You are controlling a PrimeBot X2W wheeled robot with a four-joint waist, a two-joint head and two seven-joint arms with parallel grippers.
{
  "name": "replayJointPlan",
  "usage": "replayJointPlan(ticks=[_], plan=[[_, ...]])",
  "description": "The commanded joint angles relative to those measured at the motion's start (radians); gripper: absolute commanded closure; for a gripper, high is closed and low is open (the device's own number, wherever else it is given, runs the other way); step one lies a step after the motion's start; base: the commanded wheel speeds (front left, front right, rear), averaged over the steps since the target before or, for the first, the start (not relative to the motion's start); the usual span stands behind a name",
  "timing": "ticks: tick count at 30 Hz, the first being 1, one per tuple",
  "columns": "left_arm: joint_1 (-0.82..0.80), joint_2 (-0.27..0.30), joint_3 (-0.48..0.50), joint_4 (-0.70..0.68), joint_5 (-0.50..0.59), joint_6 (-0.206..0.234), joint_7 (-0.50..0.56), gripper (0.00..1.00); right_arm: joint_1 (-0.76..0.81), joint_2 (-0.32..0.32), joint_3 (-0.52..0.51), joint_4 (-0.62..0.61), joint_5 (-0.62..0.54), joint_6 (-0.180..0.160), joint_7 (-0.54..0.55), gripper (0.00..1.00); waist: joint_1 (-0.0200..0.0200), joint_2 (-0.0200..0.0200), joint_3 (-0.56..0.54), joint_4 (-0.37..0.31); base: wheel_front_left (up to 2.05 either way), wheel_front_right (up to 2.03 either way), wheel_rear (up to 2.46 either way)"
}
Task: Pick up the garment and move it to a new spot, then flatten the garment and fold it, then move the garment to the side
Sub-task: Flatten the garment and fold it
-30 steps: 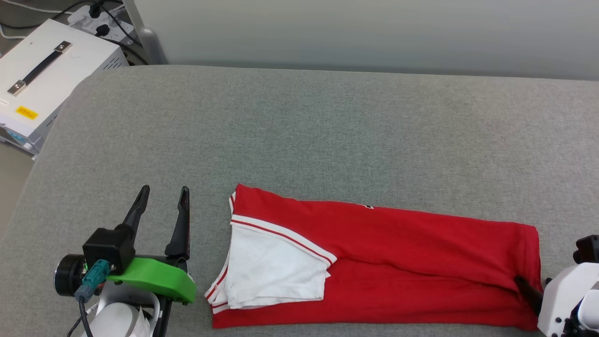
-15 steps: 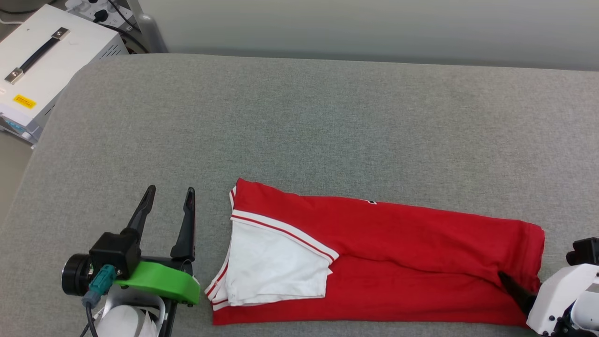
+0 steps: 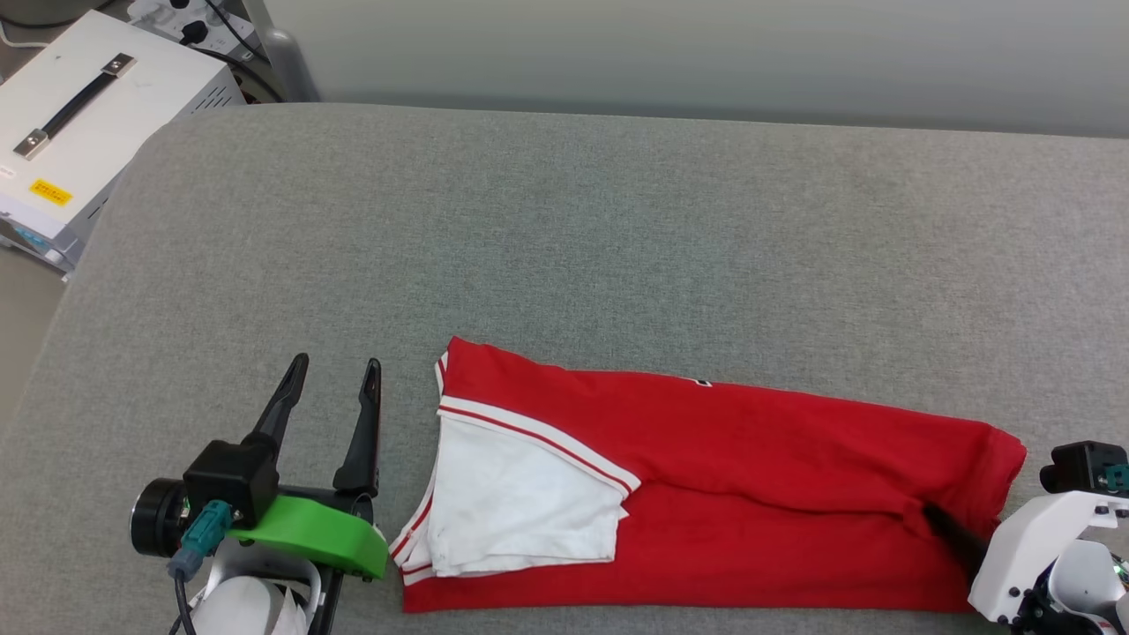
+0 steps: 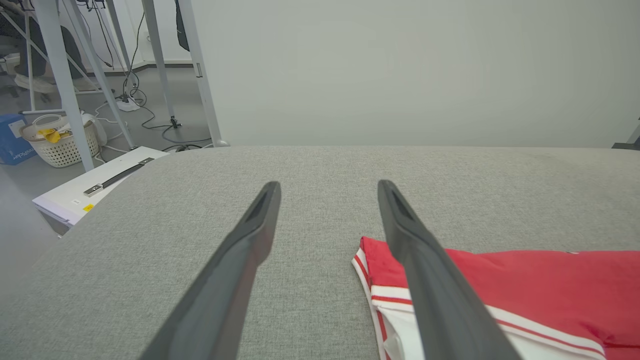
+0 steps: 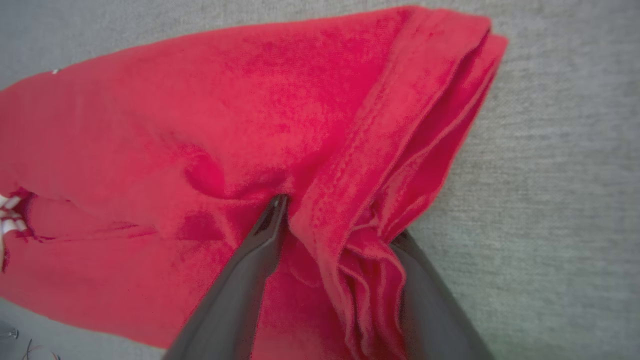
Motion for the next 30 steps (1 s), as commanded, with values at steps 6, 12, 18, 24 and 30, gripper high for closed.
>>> replayJointPlan(ticks=[6, 12, 18, 24, 30], plan=[[0.018, -0.026, 0.025, 0.016, 0.024, -0.023, -0.006, 0.0, -0.009, 0.012, 0.011, 0.065, 0.0, 0.007, -0.061, 1.0, 0.0, 0.012, -0.018, -0.001, 0.0, 0.0, 0.0], [0.032, -0.042, 0.04, 0.031, 0.038, -0.036, -0.006, 0.0, -0.013, -0.052, -0.052, 0.075, -0.015, 0.007, -0.107, 1.0, 0.0, 0.012, -0.041, -0.007, 0.0, 0.0, 0.0], [0.038, -0.056, 0.055, 0.03, 0.051, -0.046, -0.006, 0.0, -0.018, -0.113, -0.187, 0.131, -0.112, 0.007, -0.151, 1.0, 0.0, 0.012, -0.055, -0.018, 0.0, 0.0, 0.0], [0.049, -0.072, 0.076, 0.033, 0.057, -0.054, -0.006, 0.0, -0.011, -0.103, -0.245, 0.099, -0.17, 0.007, -0.129, 1.0, 0.0, 0.012, -0.071, -0.033, 0.0, 0.0, 0.0], [0.058, -0.085, 0.082, 0.039, 0.066, -0.062, -0.006, 0.0, 0.028, -0.071, -0.221, -0.032, -0.181, 0.007, -0.077, 1.0, 0.0, 0.012, -0.09, -0.042, 0.0, 0.0, 0.0]])
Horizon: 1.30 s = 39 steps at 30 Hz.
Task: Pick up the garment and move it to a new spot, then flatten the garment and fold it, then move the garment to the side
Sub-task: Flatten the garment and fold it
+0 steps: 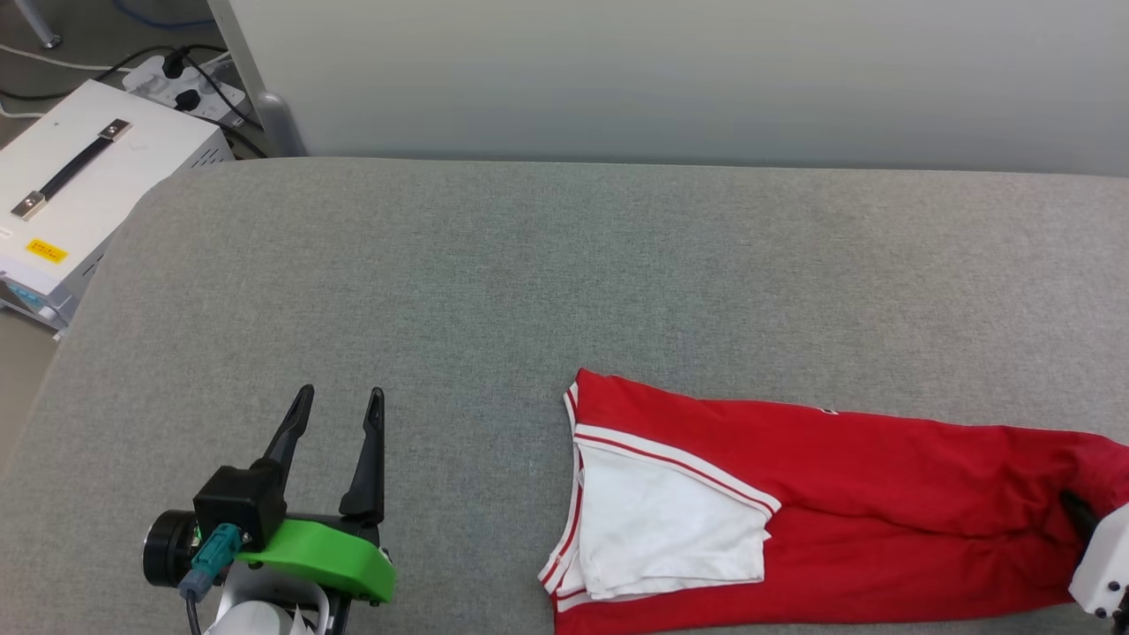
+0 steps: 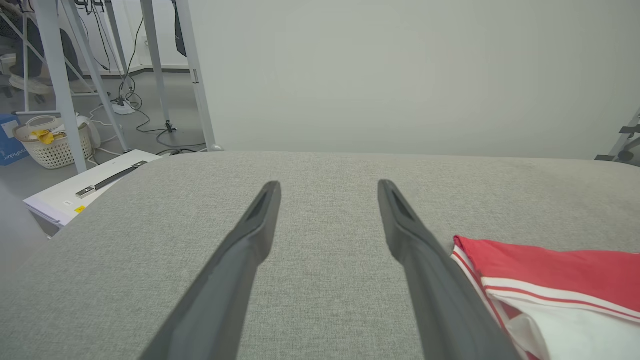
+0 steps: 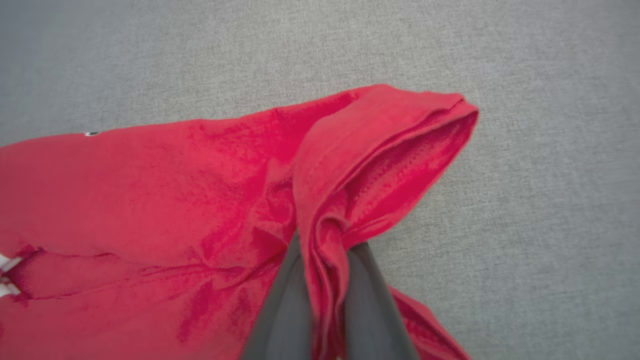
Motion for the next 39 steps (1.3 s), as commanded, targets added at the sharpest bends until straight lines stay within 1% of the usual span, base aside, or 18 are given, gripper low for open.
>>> replayJointPlan(ticks=[1, 4, 8, 14, 18, 21, 24, 30, 33, 36, 37, 38, 39], plan=[[0.014, -0.006, 0.005, 0.002, 0.008, -0.006, -0.006, 0.0, 0.017, 0.01, 0.01, -0.033, -0.011, -0.001, 0.011, 1.0, 0.0, 0.0119, -0.008, -0.002, 0.0, 0.0, 0.0], [0.017, -0.01, 0.008, 0.003, 0.011, -0.008, -0.006, 0.0, 0.034, 0.032, 0.028, -0.112, -0.018, -0.001, 0.041, 1.0, 0.0, 0.0119, -0.019, 0.0, 0.0, 0.0, 0.0], [0.022, -0.015, 0.01, 0.007, 0.015, -0.012, -0.006, 0.0, 0.066, 0.085, 0.058, -0.218, -0.024, -0.001, 0.1, 1.0, 0.0, 0.0119, -0.033, 0.011, 0.0, 0.0, 0.0], [0.035, -0.023, 0.015, 0.006, 0.019, -0.014, -0.006, 0.0, 0.1, 0.192, 0.125, -0.338, -0.034, -0.001, 0.193, 1.0, 0.0, 0.0119, -0.047, 0.031, 0.0, 0.0, 0.0], [0.038, -0.025, 0.02, 0.008, 0.019, -0.016, -0.006, 0.0, 0.085, 0.292, 0.188, -0.372, -0.038, -0.001, 0.228, 1.0, 0.0, 0.0119, -0.051, 0.042, 0.0, 0.0, 0.0], [0.036, -0.027, 0.019, 0.011, 0.02, -0.017, -0.006, 0.0, 0.056, 0.341, 0.226, -0.363, -0.036, -0.001, 0.229, 1.0, 0.0, 0.0119, -0.052, 0.052, 0.0, 0.0, 0.0], [0.033, -0.028, 0.015, 0.014, 0.021, -0.018, -0.006, 0.0, 0.026, 0.363, 0.263, -0.331, -0.034, -0.001, 0.213, 1.0, 0.0, 0.0119, -0.054, 0.063, 0.0, 0.0, 0.0], [0.032, -0.025, 0.008, 0.018, 0.022, -0.019, -0.006, 0.0, -0.032, 0.37, 0.338, -0.223, -0.002, -0.001, 0.137, 1.0, 0.0, 0.0119, -0.056, 0.087, 0.0, 0.0, 0.0], [0.033, -0.024, 0.001, 0.026, 0.023, -0.019, -0.006, 0.0, -0.053, 0.371, 0.369, -0.164, -0.018, -0.001, 0.093, 1.0, 0.0, 0.0119, -0.066, 0.1, 0.0, 0.0, 0.0], [0.037, -0.025, 0.0, 0.029, 0.022, -0.019, -0.006, 0.0, -0.061, 0.371, 0.391, -0.105, -0.001, -0.001, 0.054, 1.0, 0.0, 0.0119, -0.078, 0.112, 0.0, 0.0, 0.0], [0.038, -0.025, -0.001, 0.03, 0.022, -0.019, -0.006, 0.0, -0.065, 0.371, 0.396, -0.09, 0.004, -0.001, 0.045, 0.96, 0.0, 0.0119, -0.081, 0.115, 0.0, 0.0, 0.0], [0.04, -0.025, -0.002, 0.031, 0.022, -0.019, -0.006, 0.0, -0.071, 0.371, 0.405, -0.075, 0.002, -0.001, 0.029, 0.0, 0.0, 0.0119, -0.084, 0.117, 0.0, 0.0, 0.0], [0.041, -0.025, -0.003, 0.032, 0.022, -0.019, -0.006, 0.0, -0.077, 0.371, 0.417, -0.066, -0.006, -0.001, 0.017, 0.0, 0.0, 0.0119, -0.087, 0.119, 0.0, 0.0, 0.0]])
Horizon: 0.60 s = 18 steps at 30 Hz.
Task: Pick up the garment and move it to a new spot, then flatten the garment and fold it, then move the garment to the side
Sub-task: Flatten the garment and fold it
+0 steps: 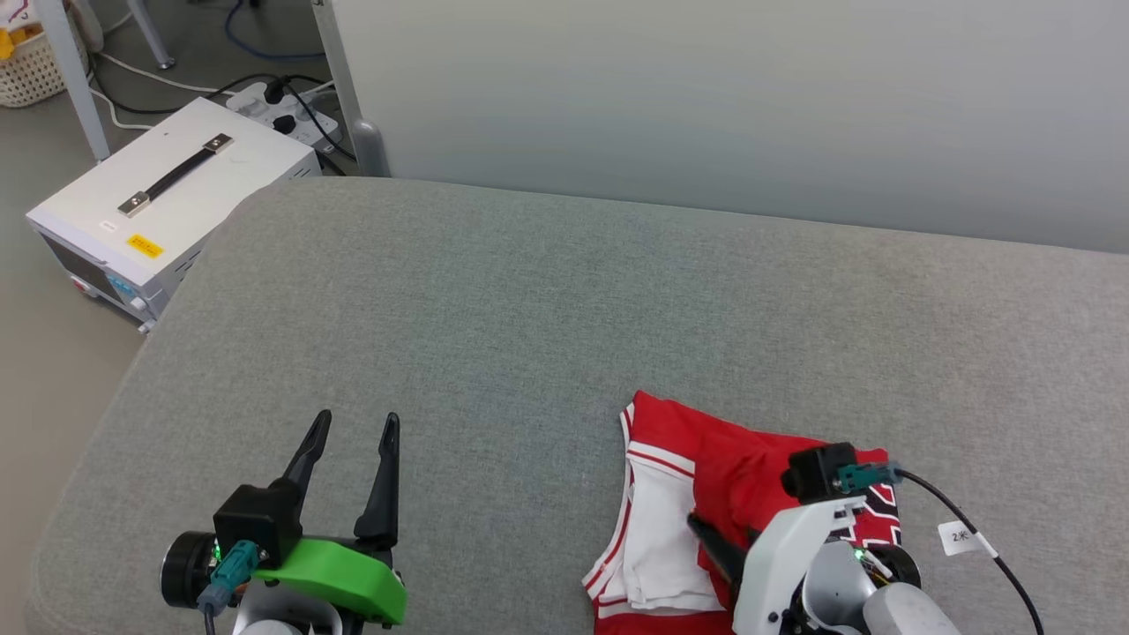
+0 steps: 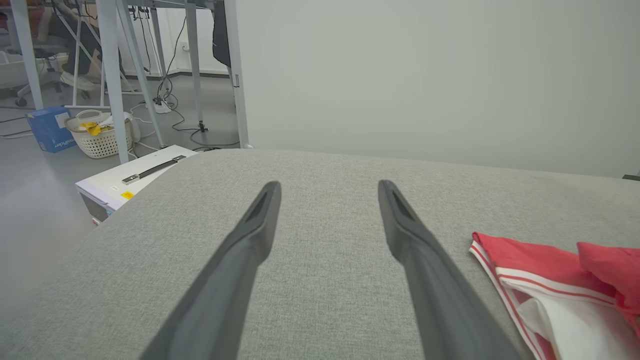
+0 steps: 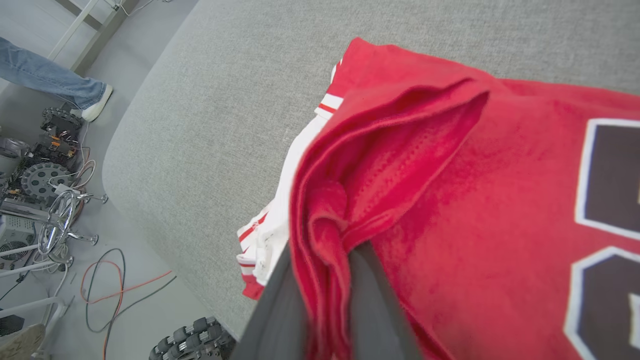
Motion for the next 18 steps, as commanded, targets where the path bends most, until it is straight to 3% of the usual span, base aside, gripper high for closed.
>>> replayJointPlan(ticks=[1, 10, 14, 18], plan=[[0.019, -0.002, 0.0, 0.003, 0.007, -0.002, -0.006, 0.0, -0.034, -0.001, 0.026, 0.008, -0.017, -0.001, -0.026, 0.0, 0.0, 0.012, -0.009, 0.007, 0.0, 0.0, 0.0], [0.039, -0.001, 0.009, -0.001, 0.006, -0.003, -0.006, 0.0, -0.073, -0.001, 0.134, -0.004, 0.057, -0.001, -0.082, 0.0, 0.0, 0.012, -0.023, 0.0, 0.0, 0.0, 0.0], [0.038, -0.005, 0.008, -0.01, 0.007, -0.003, -0.006, 0.0, -0.107, -0.009, 0.15, -0.025, 0.002, -0.001, -0.107, 0.0, 0.0, 0.012, -0.016, -0.011, 0.0, 0.0, 0.0], [0.034, -0.008, 0.009, -0.021, 0.007, -0.003, -0.006, 0.0, -0.155, -0.085, 0.173, -0.059, -0.097, -0.001, -0.17, 0.0, 0.0, 0.012, -0.007, -0.025, 0.0, 0.0, 0.0]])
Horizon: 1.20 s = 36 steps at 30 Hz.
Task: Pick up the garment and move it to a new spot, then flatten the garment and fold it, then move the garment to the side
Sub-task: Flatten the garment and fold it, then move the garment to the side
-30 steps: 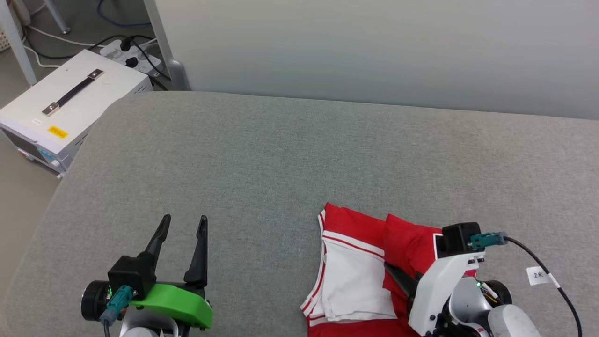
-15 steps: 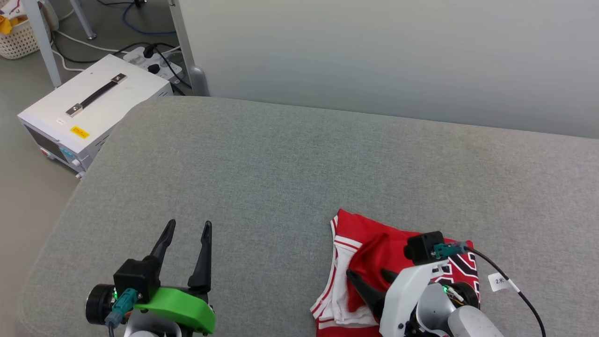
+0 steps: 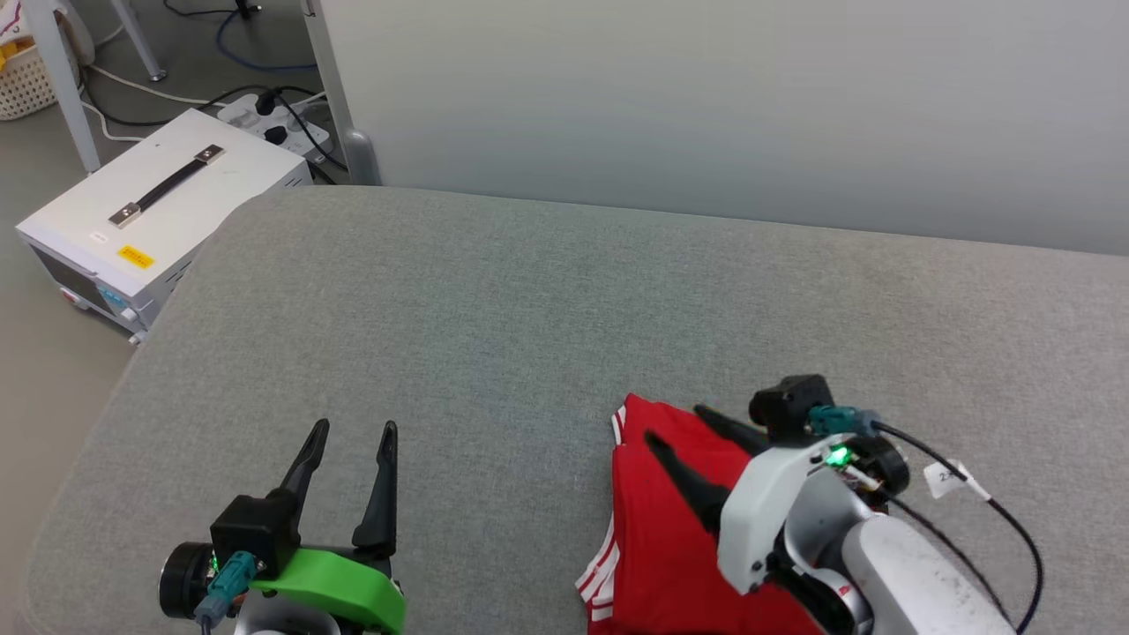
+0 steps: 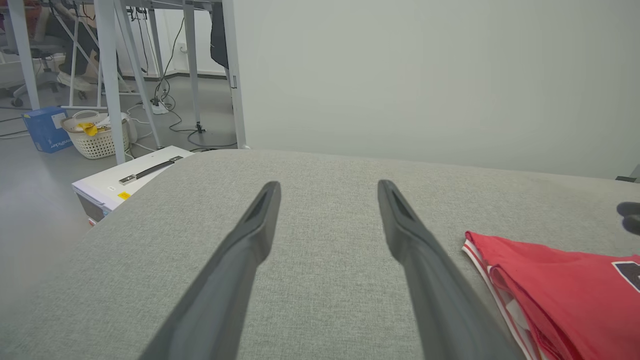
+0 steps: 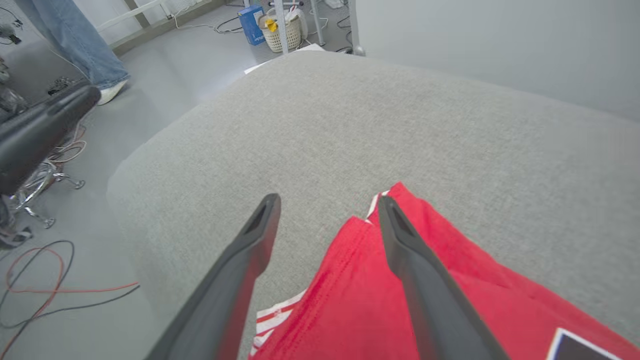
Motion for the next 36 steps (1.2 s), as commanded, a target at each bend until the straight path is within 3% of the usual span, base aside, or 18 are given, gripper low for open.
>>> replayJointPlan(ticks=[1, 6, 15, 20, 26, 30, 36], plan=[[0.007, -0.005, 0.003, -0.007, 0.007, -0.003, -0.006, 0.0, -0.026, -0.035, -0.003, -0.009, -0.037, -0.001, -0.029, 0.0, 0.0, 0.012, 0.007, -0.01, 0.0, 0.0, 0.0], [0.002, -0.01, 0.001, -0.023, 0.008, -0.003, -0.006, 0.0, -0.072, -0.148, -0.031, -0.032, -0.204, -0.001, -0.136, 0.0, 0.0, 0.012, 0.015, -0.032, 0.0, 0.0, 0.0], [0.005, -0.025, 0.001, -0.063, 0.014, -0.003, -0.006, 0.0, 0.028, -0.211, -0.284, -0.134, -0.319, -0.001, -0.274, 0.0, 0.0, 0.012, 0.023, -0.078, 0.0, 0.0, 0.0], [0.008, -0.027, -0.002, -0.082, 0.014, -0.003, -0.006, 0.0, 0.126, -0.176, -0.408, -0.202, -0.324, -0.001, -0.316, 0.0, 0.0, 0.012, 0.027, -0.088, 0.0, 0.0, 0.0], [0.017, -0.027, -0.008, -0.089, 0.019, -0.003, -0.006, 0.0, 0.25, -0.081, -0.498, -0.27, -0.331, -0.001, -0.357, 0.0, 0.0, 0.012, 0.031, -0.095, 0.0, 0.0, 0.0], [0.022, -0.029, -0.005, -0.096, 0.016, -0.003, -0.006, 0.0, 0.296, -0.033, -0.515, -0.281, -0.342, -0.001, -0.373, 0.0, 0.0, 0.012, 0.033, -0.099, 0.0, 0.0, 0.0], [0.023, -0.027, -0.011, -0.113, 0.011, -0.003, -0.006, 0.0, 0.303, -0.01, -0.508, -0.276, -0.339, -0.001, -0.373, 0.0, 0.0, 0.012, 0.035, -0.101, 0.0, 0.0, 0.0]])
